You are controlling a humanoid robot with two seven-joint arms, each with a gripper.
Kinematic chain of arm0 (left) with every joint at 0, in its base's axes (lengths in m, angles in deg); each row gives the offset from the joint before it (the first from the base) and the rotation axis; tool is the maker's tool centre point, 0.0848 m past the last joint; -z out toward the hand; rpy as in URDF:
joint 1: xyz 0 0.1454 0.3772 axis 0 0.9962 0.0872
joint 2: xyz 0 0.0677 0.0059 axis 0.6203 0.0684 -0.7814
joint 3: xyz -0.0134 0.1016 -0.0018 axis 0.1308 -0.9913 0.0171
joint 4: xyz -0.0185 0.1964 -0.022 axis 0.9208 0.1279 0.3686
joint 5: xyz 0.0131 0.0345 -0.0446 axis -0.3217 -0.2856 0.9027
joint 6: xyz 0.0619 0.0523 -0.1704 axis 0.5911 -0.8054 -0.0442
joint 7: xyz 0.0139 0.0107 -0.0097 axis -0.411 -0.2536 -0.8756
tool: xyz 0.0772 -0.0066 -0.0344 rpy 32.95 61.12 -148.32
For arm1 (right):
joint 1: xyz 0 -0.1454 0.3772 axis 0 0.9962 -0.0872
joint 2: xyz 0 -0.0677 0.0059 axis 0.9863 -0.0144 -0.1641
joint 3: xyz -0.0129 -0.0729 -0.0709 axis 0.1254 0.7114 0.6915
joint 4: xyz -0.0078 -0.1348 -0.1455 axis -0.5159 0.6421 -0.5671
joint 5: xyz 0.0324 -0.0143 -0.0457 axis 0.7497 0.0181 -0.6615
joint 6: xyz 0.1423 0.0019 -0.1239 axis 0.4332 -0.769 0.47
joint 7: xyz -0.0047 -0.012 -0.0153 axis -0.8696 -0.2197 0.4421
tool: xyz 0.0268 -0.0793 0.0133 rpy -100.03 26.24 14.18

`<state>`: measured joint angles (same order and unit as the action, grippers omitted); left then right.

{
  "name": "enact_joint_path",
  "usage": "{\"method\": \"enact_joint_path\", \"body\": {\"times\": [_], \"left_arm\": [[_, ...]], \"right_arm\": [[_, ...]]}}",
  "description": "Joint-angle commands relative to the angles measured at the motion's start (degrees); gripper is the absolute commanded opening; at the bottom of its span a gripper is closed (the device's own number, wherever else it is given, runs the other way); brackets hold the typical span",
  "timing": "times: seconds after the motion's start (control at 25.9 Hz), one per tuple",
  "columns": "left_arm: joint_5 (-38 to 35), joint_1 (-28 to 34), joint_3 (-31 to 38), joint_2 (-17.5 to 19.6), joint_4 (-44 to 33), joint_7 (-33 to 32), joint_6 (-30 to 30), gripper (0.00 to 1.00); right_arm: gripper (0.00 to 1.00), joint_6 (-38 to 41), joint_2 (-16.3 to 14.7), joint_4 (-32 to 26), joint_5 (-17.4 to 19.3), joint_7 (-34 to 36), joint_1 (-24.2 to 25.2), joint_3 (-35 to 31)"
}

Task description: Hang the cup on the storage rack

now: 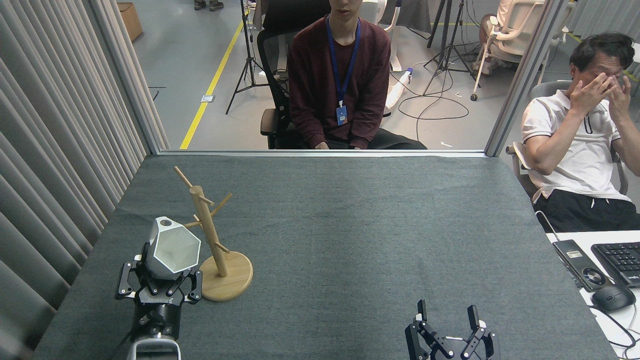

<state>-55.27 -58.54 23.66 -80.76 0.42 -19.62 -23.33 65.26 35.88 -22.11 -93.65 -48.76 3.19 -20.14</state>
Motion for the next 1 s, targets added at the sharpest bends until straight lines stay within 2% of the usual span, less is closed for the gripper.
{"method": "enact_joint_path", "body": {"times": [0.0,0.23,0.35,0.39,0.43,0.46,0.5,0.97], "left_arm": [[-0.7,-0.8,0.0,-0.1,1.0,0.0,0.1,0.39],[-5.0,-0.8,-0.2,-0.9,2.8,0.6,1.5,0.40],[-5.0,-1.3,-0.3,-1.0,3.1,0.7,1.5,0.48],[-5.0,-1.4,-0.3,-1.1,3.1,0.8,1.5,0.54],[-5.0,-1.5,-0.4,-1.1,3.2,1.3,1.5,0.65],[-5.0,-1.7,-0.4,-1.4,3.3,1.7,1.5,0.78],[-5.0,-1.8,-0.4,-1.7,3.6,2.2,1.5,0.97],[-5.1,0.4,-0.9,-3.4,3.2,4.5,1.2,0.99]], "right_arm": [[0.98,0.0,-0.1,0.3,0.0,0.3,0.1,0.0],[0.98,0.1,-0.2,0.5,0.0,0.4,-0.1,0.0],[0.98,0.1,-0.2,0.5,0.0,0.4,-0.1,0.0],[0.98,0.2,-0.2,0.6,0.0,0.4,0.0,0.0],[0.98,0.2,-0.2,0.8,0.0,0.5,0.0,0.0],[0.98,0.2,-0.2,0.9,0.0,0.5,0.0,0.0],[0.98,0.3,-0.2,0.9,0.0,0.5,0.0,0.0],[0.98,0.5,-0.1,1.2,0.1,1.0,0.0,-0.1]]}}
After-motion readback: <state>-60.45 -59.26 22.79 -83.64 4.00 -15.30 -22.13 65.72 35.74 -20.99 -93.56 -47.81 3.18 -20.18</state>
